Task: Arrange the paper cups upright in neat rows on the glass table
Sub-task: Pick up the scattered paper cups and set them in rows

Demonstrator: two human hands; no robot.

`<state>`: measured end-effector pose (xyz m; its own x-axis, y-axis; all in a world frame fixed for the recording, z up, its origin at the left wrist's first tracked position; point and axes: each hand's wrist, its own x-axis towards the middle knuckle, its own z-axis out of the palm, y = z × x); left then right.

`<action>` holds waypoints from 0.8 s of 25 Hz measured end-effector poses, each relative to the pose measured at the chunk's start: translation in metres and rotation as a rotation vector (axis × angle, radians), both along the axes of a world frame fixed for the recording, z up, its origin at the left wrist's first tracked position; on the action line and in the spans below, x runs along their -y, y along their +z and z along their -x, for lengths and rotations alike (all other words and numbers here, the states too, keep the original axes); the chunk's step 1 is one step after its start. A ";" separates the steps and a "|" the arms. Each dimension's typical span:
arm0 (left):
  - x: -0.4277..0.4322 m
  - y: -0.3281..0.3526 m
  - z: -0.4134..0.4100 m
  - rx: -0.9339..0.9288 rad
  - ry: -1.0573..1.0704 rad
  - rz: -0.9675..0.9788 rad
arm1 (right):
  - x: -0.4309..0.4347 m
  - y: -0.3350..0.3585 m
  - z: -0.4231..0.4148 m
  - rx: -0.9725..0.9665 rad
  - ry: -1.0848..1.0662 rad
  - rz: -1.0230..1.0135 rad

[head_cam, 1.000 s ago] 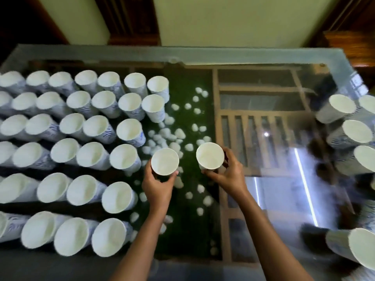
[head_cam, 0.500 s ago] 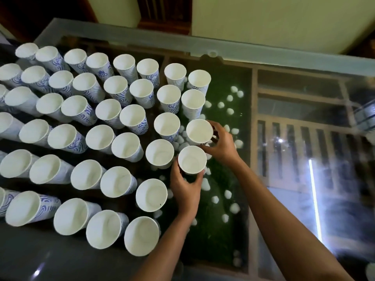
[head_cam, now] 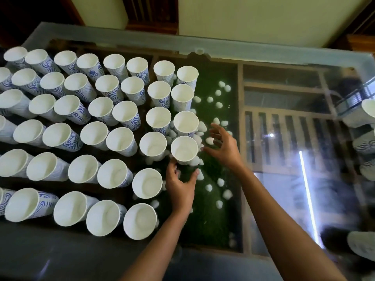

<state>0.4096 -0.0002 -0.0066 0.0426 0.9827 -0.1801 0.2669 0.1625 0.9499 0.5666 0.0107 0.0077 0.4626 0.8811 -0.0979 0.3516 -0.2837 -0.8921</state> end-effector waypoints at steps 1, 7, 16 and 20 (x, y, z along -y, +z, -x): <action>0.007 0.000 0.001 0.002 -0.010 0.030 | 0.018 0.000 -0.002 -0.017 -0.013 -0.004; 0.061 -0.003 -0.015 -0.019 -0.259 0.050 | 0.148 -0.011 -0.001 -0.186 -0.256 -0.017; 0.161 0.010 -0.118 -0.016 -0.919 -0.069 | 0.324 -0.007 -0.001 -0.053 -0.760 -0.075; 0.202 0.009 -0.162 -0.010 -1.128 -0.036 | 0.370 0.000 -0.002 0.137 -1.051 -0.164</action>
<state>0.5715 -0.2020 0.0024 0.9081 0.3880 -0.1574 0.2511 -0.2039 0.9463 0.5686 -0.3593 0.0076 0.9949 0.0328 0.0957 0.1010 -0.3827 -0.9183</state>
